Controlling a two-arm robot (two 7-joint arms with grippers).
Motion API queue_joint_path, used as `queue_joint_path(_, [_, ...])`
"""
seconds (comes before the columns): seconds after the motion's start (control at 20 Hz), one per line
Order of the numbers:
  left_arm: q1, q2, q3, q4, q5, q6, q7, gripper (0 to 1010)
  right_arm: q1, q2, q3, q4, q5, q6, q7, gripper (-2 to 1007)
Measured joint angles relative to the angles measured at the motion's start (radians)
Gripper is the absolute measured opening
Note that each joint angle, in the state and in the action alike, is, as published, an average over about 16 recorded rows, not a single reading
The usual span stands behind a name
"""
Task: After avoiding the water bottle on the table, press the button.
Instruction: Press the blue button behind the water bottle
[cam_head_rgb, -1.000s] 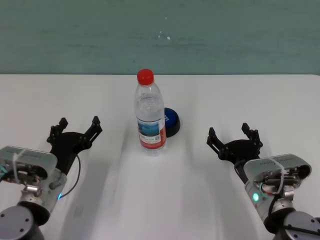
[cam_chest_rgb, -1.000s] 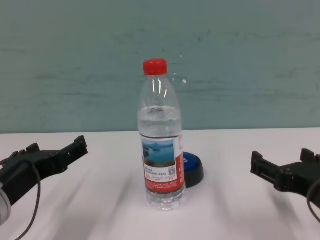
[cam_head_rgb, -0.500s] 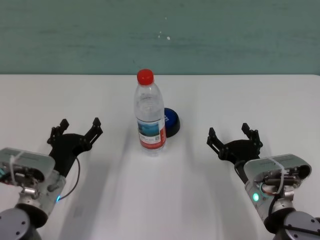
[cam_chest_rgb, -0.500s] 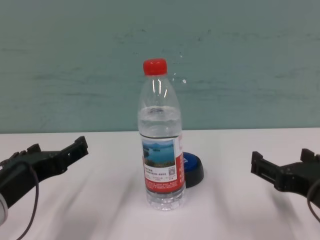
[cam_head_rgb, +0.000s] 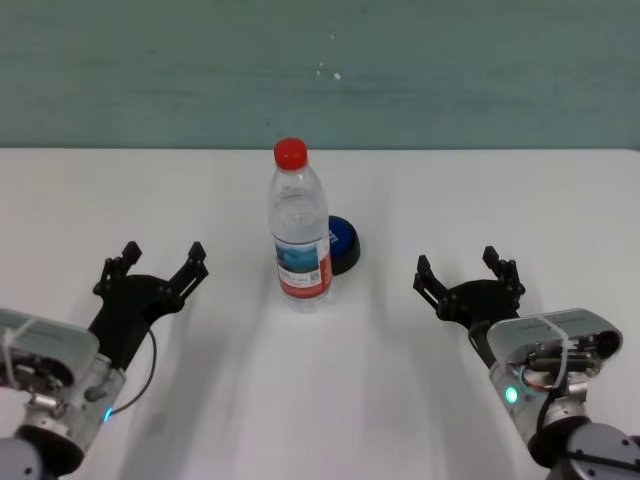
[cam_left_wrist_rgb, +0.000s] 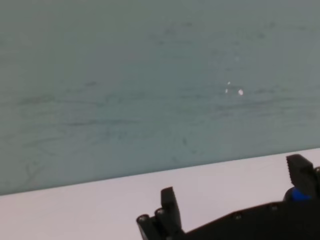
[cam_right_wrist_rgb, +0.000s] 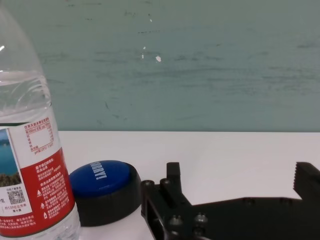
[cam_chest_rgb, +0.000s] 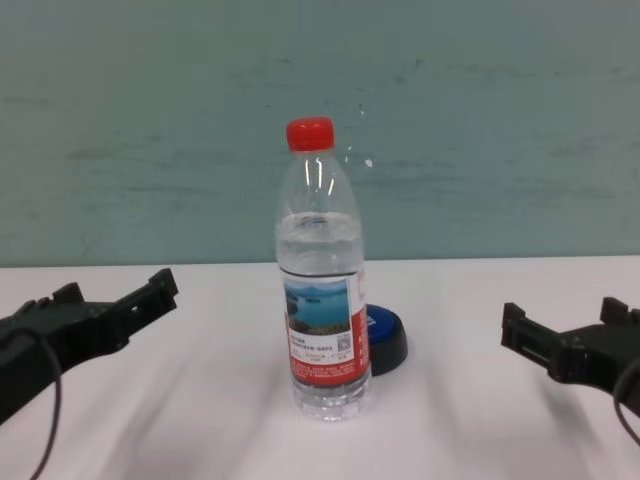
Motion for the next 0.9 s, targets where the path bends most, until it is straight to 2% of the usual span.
queue_joint_path(0.5, [0.075,0.04,-0.029,-0.067,-0.038,-0.034,-0.072,1010,0.0,0.0,0.0,0.0,0.0,0.0,0.0,1004])
queue_joint_path(0.9, [0.119,0.077,-0.027,-0.11,-0.08,-0.056,-0.122,1010,0.0,0.0,0.0,0.0,0.0,0.0,0.0,1004])
